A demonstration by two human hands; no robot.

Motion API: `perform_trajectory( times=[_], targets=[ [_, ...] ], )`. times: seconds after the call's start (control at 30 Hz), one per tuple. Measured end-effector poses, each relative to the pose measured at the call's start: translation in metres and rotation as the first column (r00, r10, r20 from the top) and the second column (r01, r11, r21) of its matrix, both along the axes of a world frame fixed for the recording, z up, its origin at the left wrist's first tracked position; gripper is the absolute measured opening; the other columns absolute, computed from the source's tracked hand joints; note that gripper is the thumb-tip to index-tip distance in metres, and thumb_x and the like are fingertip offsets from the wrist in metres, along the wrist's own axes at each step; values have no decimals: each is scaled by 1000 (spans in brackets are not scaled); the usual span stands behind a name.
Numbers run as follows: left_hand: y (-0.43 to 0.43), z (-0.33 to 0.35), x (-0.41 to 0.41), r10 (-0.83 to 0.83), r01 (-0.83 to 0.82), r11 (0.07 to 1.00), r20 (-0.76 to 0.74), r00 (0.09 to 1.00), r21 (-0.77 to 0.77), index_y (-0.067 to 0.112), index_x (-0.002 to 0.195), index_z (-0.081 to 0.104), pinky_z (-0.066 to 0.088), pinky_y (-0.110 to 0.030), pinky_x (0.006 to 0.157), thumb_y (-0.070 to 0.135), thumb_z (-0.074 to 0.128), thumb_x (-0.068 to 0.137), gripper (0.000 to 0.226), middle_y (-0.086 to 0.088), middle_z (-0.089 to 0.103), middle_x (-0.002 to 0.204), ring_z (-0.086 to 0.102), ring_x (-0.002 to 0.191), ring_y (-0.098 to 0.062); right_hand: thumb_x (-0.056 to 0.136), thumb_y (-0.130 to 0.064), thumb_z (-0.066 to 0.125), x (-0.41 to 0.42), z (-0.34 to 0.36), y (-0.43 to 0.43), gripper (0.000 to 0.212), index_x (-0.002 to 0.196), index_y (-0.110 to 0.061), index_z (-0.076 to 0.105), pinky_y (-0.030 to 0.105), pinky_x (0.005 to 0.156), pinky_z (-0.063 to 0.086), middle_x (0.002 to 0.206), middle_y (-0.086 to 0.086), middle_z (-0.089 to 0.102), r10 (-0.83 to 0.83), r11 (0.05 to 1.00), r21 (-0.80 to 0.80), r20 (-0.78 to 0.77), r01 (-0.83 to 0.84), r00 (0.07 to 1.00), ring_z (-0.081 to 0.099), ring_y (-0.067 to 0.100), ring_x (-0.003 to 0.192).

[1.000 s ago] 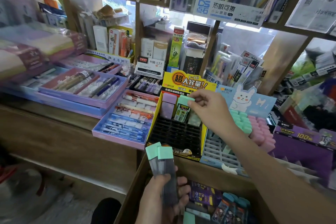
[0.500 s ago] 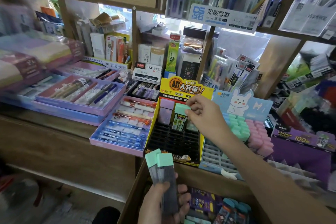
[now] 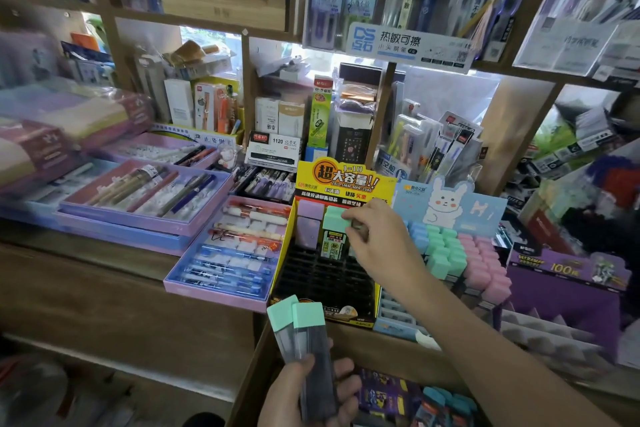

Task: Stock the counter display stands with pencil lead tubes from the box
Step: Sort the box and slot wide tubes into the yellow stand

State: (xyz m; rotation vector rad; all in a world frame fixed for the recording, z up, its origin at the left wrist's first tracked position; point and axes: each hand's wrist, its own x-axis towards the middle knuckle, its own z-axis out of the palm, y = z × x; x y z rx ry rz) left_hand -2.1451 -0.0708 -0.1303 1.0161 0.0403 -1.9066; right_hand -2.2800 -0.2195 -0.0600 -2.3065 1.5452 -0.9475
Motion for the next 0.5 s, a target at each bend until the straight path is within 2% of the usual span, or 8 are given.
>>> perform_trajectory(
  times=[0.03, 0.1, 0.2, 0.27, 0.33, 0.4, 0.5],
  targets=[
    [5, 2, 1, 31, -30, 999, 25, 999, -44, 5, 132, 57, 54, -37, 42, 23, 39, 107, 37, -29, 63, 94, 64, 70, -41, 98, -11, 63, -1, 0, 8, 27, 124, -18, 69, 11, 76, 40, 94, -11, 50, 0, 1000, 25, 68, -2, 998, 52, 2, 77],
    [9, 5, 3, 39, -33, 996, 75, 996, -84, 1, 138, 53, 47, -36, 46, 17, 34, 108, 39, -28, 60, 88, 64, 62, -36, 96, -9, 66, -6, -3, 29, 24, 112, -26, 68, 12, 72, 46, 88, -5, 60, 2, 995, 93, 248, -26, 969, 57, 5, 73],
    [16, 13, 5, 48, -47, 994, 5, 999, -95, -3, 123, 61, 39, -37, 62, 28, 39, 104, 42, -28, 63, 81, 54, 68, -36, 95, -10, 69, -18, -13, 66, 24, 98, -34, 71, 18, 63, 54, 82, -5, 71, -1, 976, 195, 431, -92, 902, 68, 9, 71],
    [17, 16, 2, 44, -45, 996, -15, 999, -78, -3, 110, 65, 36, -36, 63, 33, 39, 103, 45, -27, 65, 75, 52, 68, -35, 96, -13, 69, -28, -21, 88, 24, 94, -37, 74, 20, 60, 55, 81, -7, 74, -22, 956, 268, 472, -119, 882, 71, 10, 71],
    [14, 14, -3, 72, -73, 996, -17, 997, -49, -2, 111, 64, 36, -36, 63, 33, 40, 103, 43, -26, 64, 72, 51, 67, -34, 97, -17, 68, -36, -29, 104, 23, 93, -38, 76, 24, 60, 57, 79, -1, 75, -62, 919, 366, 504, -149, 861, 72, 15, 68],
    [13, 10, -6, 75, -75, 996, -6, 997, -55, -3, 117, 63, 38, -37, 64, 31, 45, 103, 41, -26, 62, 80, 53, 70, -35, 97, -19, 68, -40, -38, 115, 22, 95, -38, 78, 29, 63, 59, 82, 4, 76, -104, 873, 450, 546, -187, 831, 73, 24, 71],
    [15, 2, -11, 16, -9, 992, 58, 998, -125, 3, 115, 70, 46, -39, 66, 25, 63, 91, 33, -27, 67, 94, 62, 77, -37, 97, -21, 69, -39, -48, 121, 18, 100, -38, 78, 31, 66, 61, 90, 4, 77, -135, 834, 499, 597, -234, 791, 75, 22, 78]
  ],
)
